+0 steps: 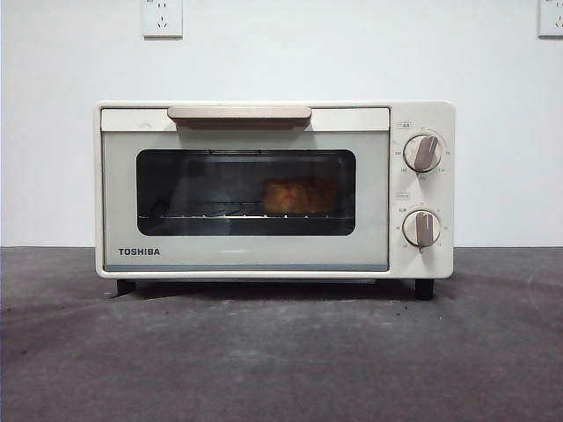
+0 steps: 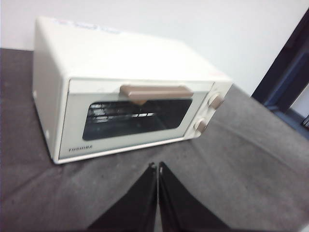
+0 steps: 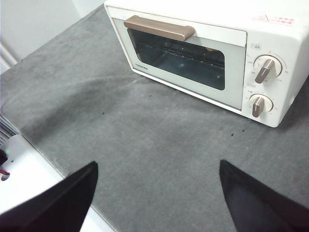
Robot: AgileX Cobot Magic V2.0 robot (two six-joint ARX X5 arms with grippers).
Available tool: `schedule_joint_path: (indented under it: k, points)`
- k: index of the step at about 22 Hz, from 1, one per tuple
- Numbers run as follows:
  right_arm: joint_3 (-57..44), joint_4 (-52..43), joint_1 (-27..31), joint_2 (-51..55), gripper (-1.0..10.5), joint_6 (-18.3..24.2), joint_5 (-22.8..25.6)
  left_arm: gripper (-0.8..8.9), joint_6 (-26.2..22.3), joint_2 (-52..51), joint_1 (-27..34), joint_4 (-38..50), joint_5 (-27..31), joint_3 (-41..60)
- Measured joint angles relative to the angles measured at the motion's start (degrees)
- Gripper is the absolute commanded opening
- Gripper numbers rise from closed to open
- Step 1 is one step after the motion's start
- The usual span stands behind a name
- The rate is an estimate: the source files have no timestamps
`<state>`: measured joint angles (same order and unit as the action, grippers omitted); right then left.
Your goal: The left arm flap open the oven, the right arm pick bread and place it into oven, the left arm flap close the oven
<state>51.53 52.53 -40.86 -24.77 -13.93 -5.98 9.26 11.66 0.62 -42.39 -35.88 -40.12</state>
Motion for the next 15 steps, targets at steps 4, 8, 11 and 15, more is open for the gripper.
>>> schedule_joint_path:
  k: [4,8,11,15]
  points:
    - [0.0,0.0,0.0,0.0,4.0,0.31,0.02,0.1,-1.25,0.04,0.0,-1.51,0.0,0.0]
    - [0.0,0.07,0.0,0.0,-0.1,0.39,0.02,0.1,-1.4,0.04,0.0,-1.53,0.02,0.0]
    - [0.0,0.44,0.0,0.0,0.2,0.7,0.09,0.1,-1.16,0.04,0.0,-1.46,-0.02,0.0]
    - [0.0,0.42,0.0,0.0,0.2,0.83,0.07,0.1,0.17,0.04,0.0,-0.9,-0.02,0.0]
